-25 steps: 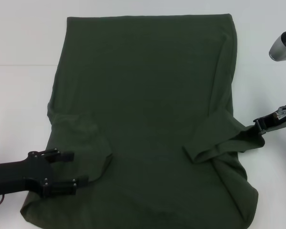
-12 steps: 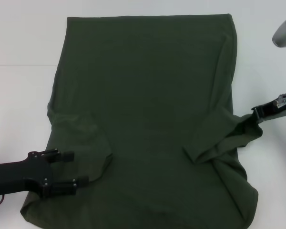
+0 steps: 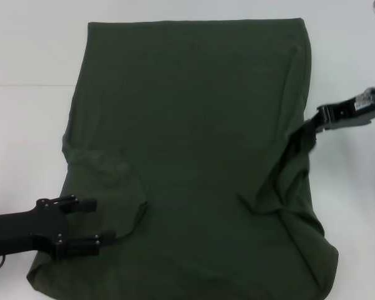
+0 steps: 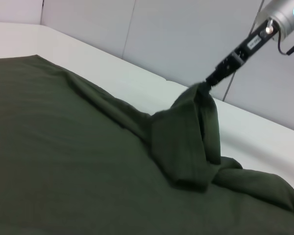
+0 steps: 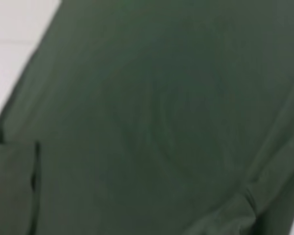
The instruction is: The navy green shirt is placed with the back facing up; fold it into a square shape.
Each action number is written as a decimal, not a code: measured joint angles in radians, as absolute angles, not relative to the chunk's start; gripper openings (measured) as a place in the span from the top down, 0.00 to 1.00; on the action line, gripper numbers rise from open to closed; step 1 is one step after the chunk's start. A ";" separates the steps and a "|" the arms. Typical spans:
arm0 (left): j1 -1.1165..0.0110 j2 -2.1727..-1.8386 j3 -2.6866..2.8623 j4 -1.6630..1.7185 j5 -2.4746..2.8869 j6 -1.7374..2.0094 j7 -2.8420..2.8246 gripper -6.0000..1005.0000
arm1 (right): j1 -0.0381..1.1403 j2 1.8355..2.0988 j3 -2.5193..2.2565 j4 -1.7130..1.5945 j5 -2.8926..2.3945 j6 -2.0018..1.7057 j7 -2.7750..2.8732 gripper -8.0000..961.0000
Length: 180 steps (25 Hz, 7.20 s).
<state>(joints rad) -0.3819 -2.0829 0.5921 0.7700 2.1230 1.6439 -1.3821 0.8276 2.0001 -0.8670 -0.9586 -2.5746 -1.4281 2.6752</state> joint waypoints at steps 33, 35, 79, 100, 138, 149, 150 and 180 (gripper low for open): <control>-0.384 -2.083 0.593 0.770 2.123 1.652 -1.393 0.12 | 0.868 1.967 -0.815 -0.779 -2.258 -1.406 2.528 0.80; -0.383 -2.083 0.592 0.770 2.121 1.652 -1.393 0.12 | 0.854 1.959 -0.814 -0.766 -2.203 -1.419 2.498 0.73; -0.405 -2.078 0.461 0.670 2.074 1.642 -1.487 0.12 | 0.321 1.996 -0.528 -0.736 -2.175 -1.693 2.088 0.17; -0.405 -2.075 0.452 0.669 2.074 1.629 -1.479 0.12 | 0.415 1.996 -0.530 -0.602 -2.284 -1.605 2.221 0.17; -0.407 -2.075 0.451 0.670 2.072 1.628 -1.479 0.12 | 0.464 2.001 -0.581 -0.612 -2.290 -1.554 2.146 0.97; -0.407 -2.075 0.451 0.671 2.072 1.639 -1.482 0.12 | 0.433 2.010 -0.503 -0.818 -2.282 -1.772 2.047 0.97; -0.406 -2.075 0.451 0.671 2.072 1.640 -1.483 0.12 | 0.427 2.009 -0.503 -0.829 -2.285 -1.777 2.050 0.97; -0.390 -1.928 0.457 0.833 2.332 1.906 -2.501 0.12 | 0.344 2.008 -0.513 -0.842 -2.296 -1.792 1.957 0.97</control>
<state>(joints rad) -0.3903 -1.9276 0.4574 0.8327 2.3320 1.9064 -2.5012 0.3437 2.0077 -0.5125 -0.8421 -2.2964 -1.7923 1.9573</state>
